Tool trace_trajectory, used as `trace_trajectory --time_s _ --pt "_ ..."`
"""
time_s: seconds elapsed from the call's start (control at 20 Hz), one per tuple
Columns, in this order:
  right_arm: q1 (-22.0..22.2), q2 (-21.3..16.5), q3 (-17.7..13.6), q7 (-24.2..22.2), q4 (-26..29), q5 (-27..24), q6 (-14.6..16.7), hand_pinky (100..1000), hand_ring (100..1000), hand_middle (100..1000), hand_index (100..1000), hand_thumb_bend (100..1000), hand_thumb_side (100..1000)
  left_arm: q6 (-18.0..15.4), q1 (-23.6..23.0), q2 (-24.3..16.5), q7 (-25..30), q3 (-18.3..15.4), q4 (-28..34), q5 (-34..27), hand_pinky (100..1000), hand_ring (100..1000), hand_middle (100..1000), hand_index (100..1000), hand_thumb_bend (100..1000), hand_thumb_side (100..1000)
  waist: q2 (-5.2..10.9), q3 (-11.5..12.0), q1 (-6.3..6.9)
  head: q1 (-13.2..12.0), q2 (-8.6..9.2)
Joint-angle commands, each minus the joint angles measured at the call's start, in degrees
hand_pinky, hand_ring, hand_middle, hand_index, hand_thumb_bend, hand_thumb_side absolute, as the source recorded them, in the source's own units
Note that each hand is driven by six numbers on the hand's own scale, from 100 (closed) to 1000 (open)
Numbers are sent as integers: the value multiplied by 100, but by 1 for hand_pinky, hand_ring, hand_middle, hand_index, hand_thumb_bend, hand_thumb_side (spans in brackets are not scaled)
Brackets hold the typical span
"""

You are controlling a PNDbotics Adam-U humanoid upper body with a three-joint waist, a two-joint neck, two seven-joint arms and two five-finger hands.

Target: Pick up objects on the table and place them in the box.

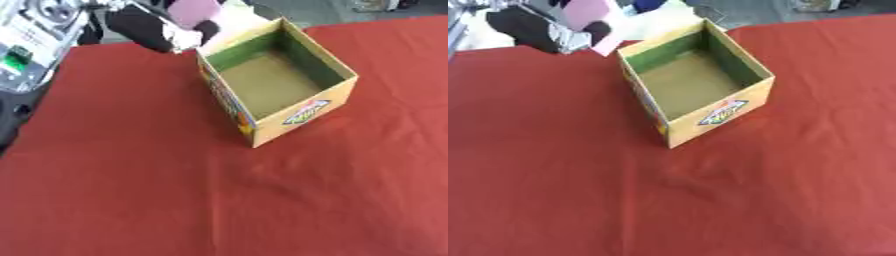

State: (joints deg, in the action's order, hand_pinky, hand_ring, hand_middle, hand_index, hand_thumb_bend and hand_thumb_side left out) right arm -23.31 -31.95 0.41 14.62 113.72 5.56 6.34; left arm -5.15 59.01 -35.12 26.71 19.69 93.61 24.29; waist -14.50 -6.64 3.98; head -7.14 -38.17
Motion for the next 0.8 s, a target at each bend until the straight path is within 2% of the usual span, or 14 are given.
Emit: trace_trajectory --time_s 0.05,0.45,0.65,0.8 --pt "-155 -30 1 -54 87 -68 21 881 837 794 853 226 1000 -302 326 259 -57 -14 -325 253 273 342 390 651 100 100 44 -35 -41 -101 176" --pt "-347 102 38 -94 87 -130 38 881 837 794 853 227 1000 -1030 845 1145 -127 121 -1274 803 286 350 395 647 100 100 -94 -236 -73 -281 321" --pt "-451 195 73 -132 87 -178 46 882 837 793 852 228 1000 -1329 1010 1509 -163 155 -1853 1346 306 362 407 646 100 100 -147 -356 -79 -389 362" --pt "-511 259 97 -163 87 -211 51 882 837 793 852 229 1000 -1473 1061 1747 -308 61 -2355 1861 312 366 410 646 100 100 -185 -427 -73 -439 397"
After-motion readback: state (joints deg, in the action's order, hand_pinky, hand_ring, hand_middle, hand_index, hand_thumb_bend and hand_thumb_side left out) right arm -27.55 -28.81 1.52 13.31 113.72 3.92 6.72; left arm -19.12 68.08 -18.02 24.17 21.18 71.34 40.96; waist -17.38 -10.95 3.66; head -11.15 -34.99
